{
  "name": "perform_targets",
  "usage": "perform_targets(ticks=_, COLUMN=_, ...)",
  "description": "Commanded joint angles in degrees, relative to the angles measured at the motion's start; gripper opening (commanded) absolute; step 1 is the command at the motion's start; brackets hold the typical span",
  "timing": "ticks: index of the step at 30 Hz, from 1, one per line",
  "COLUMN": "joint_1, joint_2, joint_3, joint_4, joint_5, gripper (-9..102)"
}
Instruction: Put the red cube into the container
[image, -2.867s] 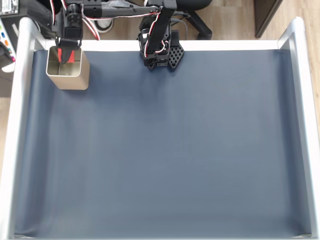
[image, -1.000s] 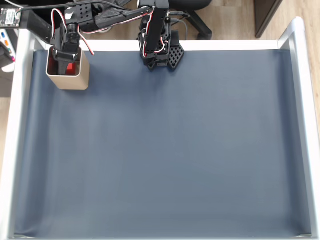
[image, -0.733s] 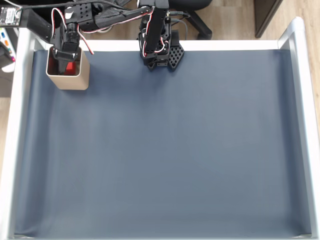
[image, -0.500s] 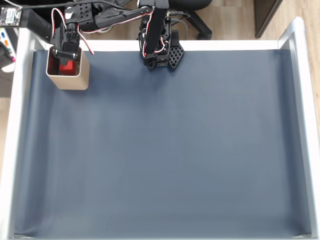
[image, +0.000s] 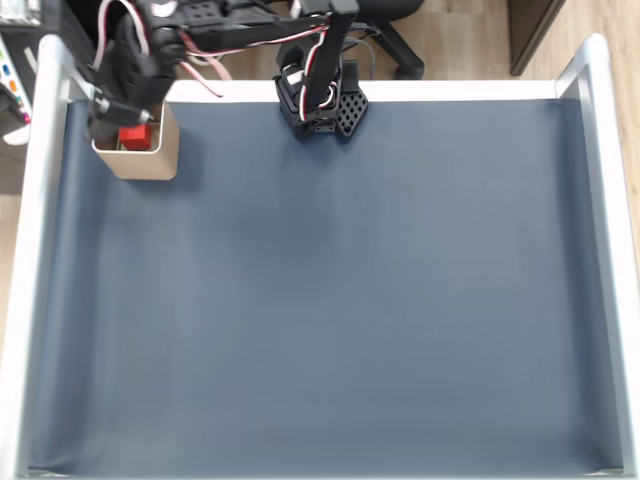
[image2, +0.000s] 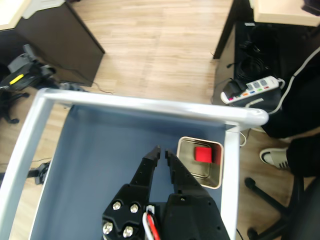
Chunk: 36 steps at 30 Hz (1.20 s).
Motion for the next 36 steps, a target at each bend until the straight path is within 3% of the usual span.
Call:
perform_targets(ticks=1, joint_1=-8.0, joint_2=5.54, joint_3=-1.93, joint_4=0.88, joint_5=0.97, gripper=0)
perform_targets(ticks=9, joint_1=-31.99, joint_2=21.8, joint_3=15.21, joint_4=-0.26, joint_5=-0.62, gripper=0)
perform_targets(ticks=17, joint_1=-47.46, joint_2=41.13, joint_3=36.3, joint_4=-5.89, joint_5=-3.6, gripper=0)
perform_targets(ticks=25, joint_1=-54.05, joint_2=61.0, joint_3=56.69, joint_4=-9.14, joint_5=-9.23, gripper=0)
perform_targets(ticks=36, joint_1=-56.07, joint_2=70.75, joint_3=74.0, joint_4=-15.73, joint_5=-10.02, gripper=0)
